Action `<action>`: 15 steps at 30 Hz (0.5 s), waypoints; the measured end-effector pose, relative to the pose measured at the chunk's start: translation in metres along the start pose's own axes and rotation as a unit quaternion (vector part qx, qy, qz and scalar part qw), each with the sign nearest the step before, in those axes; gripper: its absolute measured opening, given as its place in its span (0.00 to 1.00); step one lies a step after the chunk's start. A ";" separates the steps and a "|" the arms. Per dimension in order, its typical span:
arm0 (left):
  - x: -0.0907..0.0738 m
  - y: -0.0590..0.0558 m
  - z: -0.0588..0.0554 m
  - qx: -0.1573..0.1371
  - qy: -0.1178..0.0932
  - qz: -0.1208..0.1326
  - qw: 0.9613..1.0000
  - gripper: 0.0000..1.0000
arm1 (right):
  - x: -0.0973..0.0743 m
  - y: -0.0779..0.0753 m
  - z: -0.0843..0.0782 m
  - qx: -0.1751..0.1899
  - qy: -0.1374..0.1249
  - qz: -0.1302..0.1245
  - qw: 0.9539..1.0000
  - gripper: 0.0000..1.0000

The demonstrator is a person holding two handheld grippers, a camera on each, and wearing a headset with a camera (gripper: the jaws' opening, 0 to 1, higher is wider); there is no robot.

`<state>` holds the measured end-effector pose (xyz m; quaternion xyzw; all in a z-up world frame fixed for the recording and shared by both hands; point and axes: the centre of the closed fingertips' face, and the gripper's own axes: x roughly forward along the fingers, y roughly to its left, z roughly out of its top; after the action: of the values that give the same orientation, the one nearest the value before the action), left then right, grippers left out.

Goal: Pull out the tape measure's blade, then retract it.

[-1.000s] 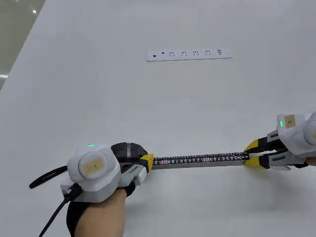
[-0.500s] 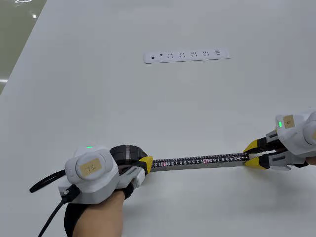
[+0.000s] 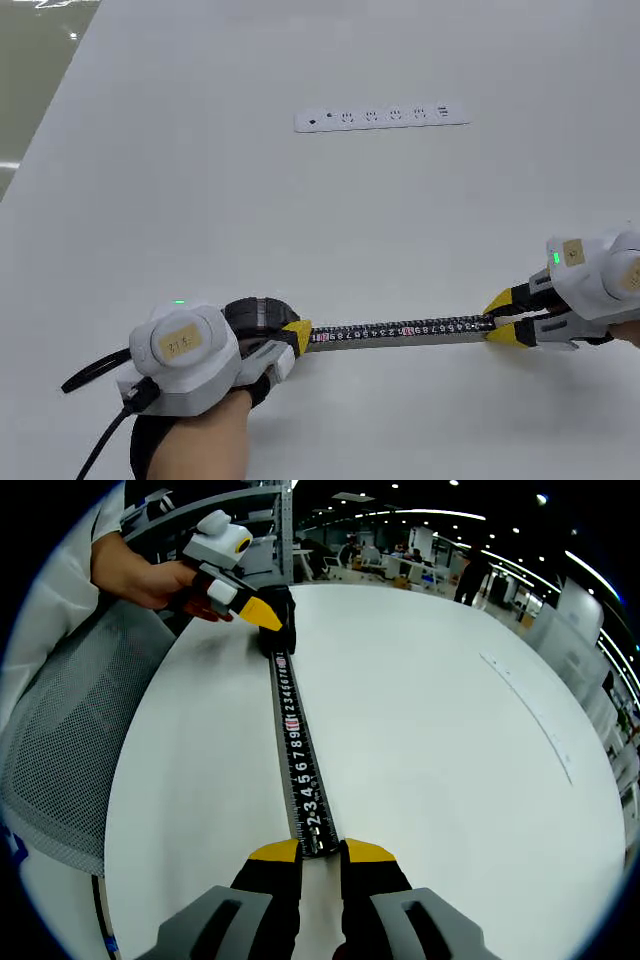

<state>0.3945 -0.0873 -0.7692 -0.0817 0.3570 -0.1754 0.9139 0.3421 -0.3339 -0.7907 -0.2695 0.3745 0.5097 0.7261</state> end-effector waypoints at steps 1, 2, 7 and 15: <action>0.000 0.000 0.000 -0.001 0.001 0.000 1.000 0.59 | 0.000 0.000 0.001 -0.001 0.000 0.000 1.000 0.11; 0.000 0.000 0.000 -0.003 0.001 -0.001 1.000 0.59 | 0.000 0.000 0.002 0.001 -0.003 -0.001 1.000 0.11; 0.000 0.000 0.000 -0.006 0.001 -0.003 1.000 0.59 | 0.001 0.001 0.010 0.008 -0.014 0.001 1.000 0.11; 0.000 0.001 0.001 -0.012 0.001 -0.005 1.000 0.59 | 0.006 0.000 0.014 0.010 -0.019 0.002 1.000 0.11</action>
<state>0.3949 -0.0860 -0.7688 -0.0941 0.3593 -0.1756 0.9117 0.3469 -0.3197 -0.7879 -0.2521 0.3664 0.5128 0.7343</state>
